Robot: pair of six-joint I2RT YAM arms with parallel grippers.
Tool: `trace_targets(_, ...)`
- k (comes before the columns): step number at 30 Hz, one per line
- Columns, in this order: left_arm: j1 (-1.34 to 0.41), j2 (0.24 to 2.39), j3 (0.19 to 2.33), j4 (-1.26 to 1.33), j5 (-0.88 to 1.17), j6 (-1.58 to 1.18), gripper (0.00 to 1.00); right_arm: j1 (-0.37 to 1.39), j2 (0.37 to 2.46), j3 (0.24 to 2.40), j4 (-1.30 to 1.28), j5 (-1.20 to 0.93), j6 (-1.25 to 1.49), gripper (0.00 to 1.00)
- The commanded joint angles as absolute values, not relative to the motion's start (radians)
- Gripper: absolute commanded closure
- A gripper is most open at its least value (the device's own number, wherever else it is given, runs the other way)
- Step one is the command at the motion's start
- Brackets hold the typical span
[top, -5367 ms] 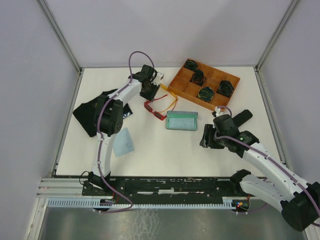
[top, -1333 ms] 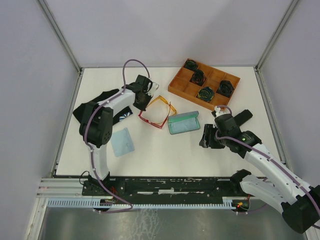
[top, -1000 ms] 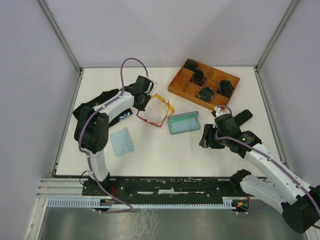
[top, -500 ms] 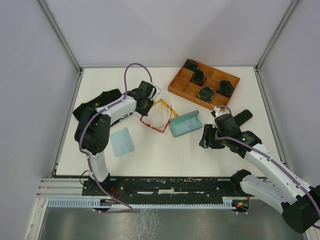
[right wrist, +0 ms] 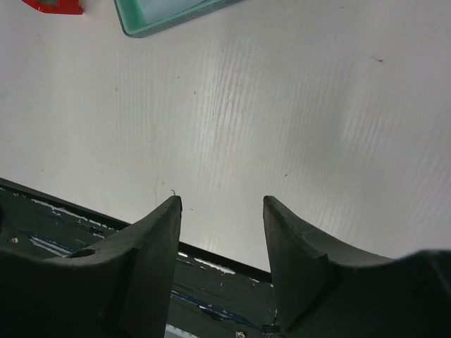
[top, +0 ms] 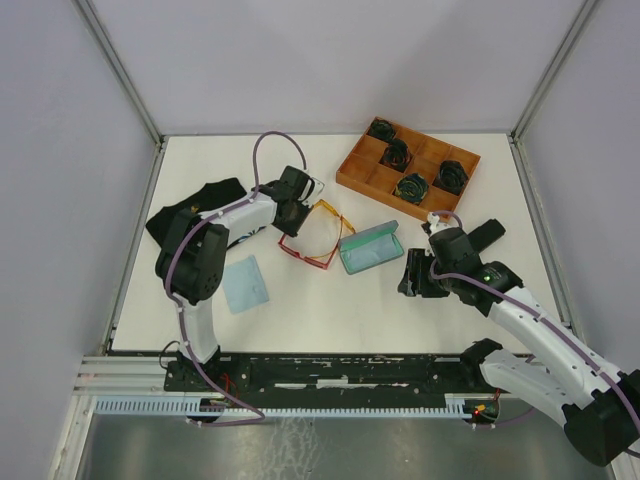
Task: Organize the sunglasses
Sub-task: Pick up the sunglasses from the center of the board.
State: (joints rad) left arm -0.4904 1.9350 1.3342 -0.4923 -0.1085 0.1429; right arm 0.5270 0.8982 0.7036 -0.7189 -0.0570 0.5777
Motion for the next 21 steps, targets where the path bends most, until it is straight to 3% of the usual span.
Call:
trace_targets(1,-0.491,1.939,1.364,-0.453,-0.095,0.151,0.64,0.522,0.899,0.721,-0.681,-0.072,0.574,0.41)
trace_targets(10,-0.492,1.955,1.392,-0.455,-0.107,0.16,0.61,0.522,0.905,0.72,-0.675,-0.073,0.575,0.41)
trace_targets(21,-0.49,1.985,1.444,-0.467,-0.118,0.172,0.68,0.522,0.916,0.721,-0.669,-0.078,0.571,0.41)
